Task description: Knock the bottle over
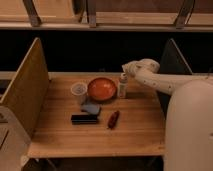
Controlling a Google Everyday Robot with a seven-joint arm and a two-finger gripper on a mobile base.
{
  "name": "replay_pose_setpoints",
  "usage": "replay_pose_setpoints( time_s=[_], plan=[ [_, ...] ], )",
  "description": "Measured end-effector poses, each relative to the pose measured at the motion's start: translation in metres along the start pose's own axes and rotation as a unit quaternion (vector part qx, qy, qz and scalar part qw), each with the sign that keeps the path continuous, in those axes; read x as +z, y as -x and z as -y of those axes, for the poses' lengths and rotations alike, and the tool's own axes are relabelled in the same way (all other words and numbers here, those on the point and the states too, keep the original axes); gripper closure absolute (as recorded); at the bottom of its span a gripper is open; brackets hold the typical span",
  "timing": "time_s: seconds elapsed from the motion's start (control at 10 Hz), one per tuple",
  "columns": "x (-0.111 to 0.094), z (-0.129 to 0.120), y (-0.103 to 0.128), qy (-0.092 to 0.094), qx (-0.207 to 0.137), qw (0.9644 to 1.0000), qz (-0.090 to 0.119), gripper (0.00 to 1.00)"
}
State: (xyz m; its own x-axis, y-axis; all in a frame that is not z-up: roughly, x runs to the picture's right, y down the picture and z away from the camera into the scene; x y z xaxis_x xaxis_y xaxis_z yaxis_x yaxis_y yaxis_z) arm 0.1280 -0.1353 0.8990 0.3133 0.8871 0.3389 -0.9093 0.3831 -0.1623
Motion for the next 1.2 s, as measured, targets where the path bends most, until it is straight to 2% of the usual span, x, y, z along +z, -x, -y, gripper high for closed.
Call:
replay_pose_setpoints(
  time_s=[0.2,0.4,0.7,0.9,1.2],
  plan=[
    [0.000,-0.009,-0.005,0.014,0.020,0.9997,-0.001,1.00],
    [-0.008,-0.021,-0.008,0.027,0.035,0.9990,-0.001,1.00],
    [-0.041,-0.042,-0.003,0.051,0.038,0.9979,0.005,1.00],
    [-0.063,-0.041,0.002,0.057,0.046,0.9972,0.014,1.00],
    [-0.071,-0.042,-0.006,0.066,0.074,0.9950,0.012,1.00]
  ],
)
